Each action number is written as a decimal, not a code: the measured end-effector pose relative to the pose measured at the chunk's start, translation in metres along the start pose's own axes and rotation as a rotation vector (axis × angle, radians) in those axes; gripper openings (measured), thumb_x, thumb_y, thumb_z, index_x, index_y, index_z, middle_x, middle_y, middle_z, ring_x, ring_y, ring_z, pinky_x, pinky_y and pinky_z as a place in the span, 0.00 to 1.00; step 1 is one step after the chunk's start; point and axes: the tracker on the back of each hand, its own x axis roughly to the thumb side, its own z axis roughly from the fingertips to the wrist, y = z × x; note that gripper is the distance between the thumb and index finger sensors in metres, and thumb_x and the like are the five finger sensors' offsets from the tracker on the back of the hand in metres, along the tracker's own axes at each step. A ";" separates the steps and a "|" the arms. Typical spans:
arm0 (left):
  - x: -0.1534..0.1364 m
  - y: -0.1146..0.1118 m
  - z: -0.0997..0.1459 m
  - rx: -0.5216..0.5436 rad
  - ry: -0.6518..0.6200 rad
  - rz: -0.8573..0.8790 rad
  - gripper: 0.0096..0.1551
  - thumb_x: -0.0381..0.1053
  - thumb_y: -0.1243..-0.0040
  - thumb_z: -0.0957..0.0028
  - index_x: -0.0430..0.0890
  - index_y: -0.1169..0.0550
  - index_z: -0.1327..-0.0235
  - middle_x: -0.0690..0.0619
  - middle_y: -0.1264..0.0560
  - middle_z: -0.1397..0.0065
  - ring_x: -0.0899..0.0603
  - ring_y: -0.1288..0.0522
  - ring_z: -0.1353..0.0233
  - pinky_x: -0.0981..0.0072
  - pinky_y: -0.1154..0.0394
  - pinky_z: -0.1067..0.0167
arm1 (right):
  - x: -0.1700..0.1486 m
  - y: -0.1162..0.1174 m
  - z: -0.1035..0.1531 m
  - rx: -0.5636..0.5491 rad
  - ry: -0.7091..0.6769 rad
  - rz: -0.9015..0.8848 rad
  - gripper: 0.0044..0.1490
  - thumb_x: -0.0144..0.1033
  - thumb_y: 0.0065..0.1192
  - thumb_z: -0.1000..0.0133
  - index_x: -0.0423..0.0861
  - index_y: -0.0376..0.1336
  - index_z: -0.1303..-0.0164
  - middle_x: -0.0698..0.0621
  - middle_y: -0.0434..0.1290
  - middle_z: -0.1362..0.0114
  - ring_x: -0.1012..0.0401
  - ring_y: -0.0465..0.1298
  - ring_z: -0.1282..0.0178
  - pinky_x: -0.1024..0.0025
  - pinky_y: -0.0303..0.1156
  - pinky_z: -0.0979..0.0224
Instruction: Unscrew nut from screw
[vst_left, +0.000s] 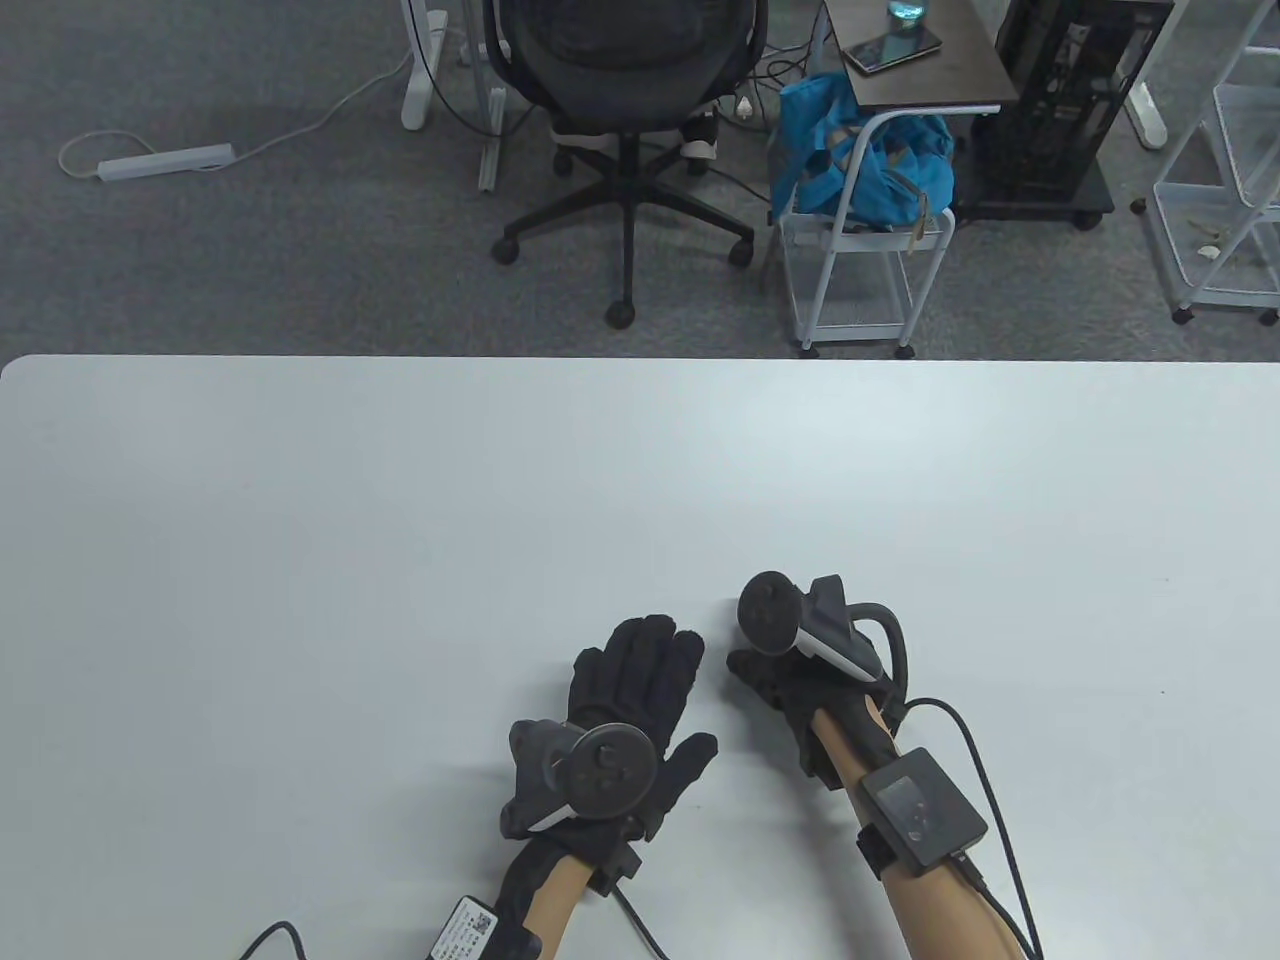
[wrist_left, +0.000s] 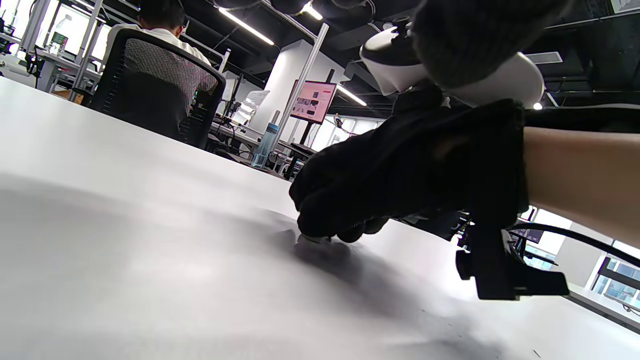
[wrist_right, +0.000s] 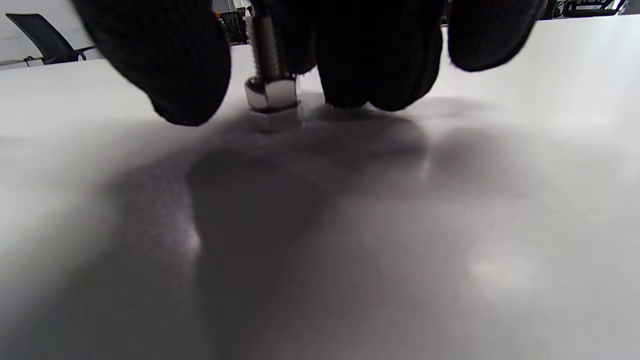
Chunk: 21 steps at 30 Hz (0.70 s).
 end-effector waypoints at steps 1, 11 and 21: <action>0.000 0.000 0.000 -0.001 0.001 0.000 0.54 0.64 0.38 0.47 0.53 0.51 0.13 0.40 0.53 0.10 0.30 0.52 0.13 0.24 0.52 0.27 | 0.001 0.001 -0.001 -0.011 0.002 0.016 0.47 0.53 0.70 0.46 0.42 0.57 0.21 0.41 0.72 0.31 0.43 0.75 0.39 0.36 0.67 0.29; -0.001 0.000 0.000 -0.014 0.008 -0.014 0.54 0.64 0.39 0.47 0.53 0.52 0.13 0.40 0.53 0.10 0.30 0.52 0.13 0.24 0.52 0.27 | 0.008 0.004 -0.001 -0.088 -0.015 0.084 0.36 0.46 0.71 0.46 0.44 0.65 0.30 0.44 0.77 0.40 0.46 0.78 0.47 0.38 0.70 0.31; 0.003 -0.003 -0.001 -0.016 -0.004 -0.044 0.53 0.64 0.40 0.47 0.54 0.51 0.14 0.40 0.52 0.10 0.30 0.51 0.14 0.24 0.51 0.27 | 0.007 -0.022 0.040 -0.293 -0.084 -0.010 0.33 0.44 0.69 0.45 0.43 0.65 0.32 0.44 0.77 0.41 0.48 0.79 0.48 0.39 0.72 0.33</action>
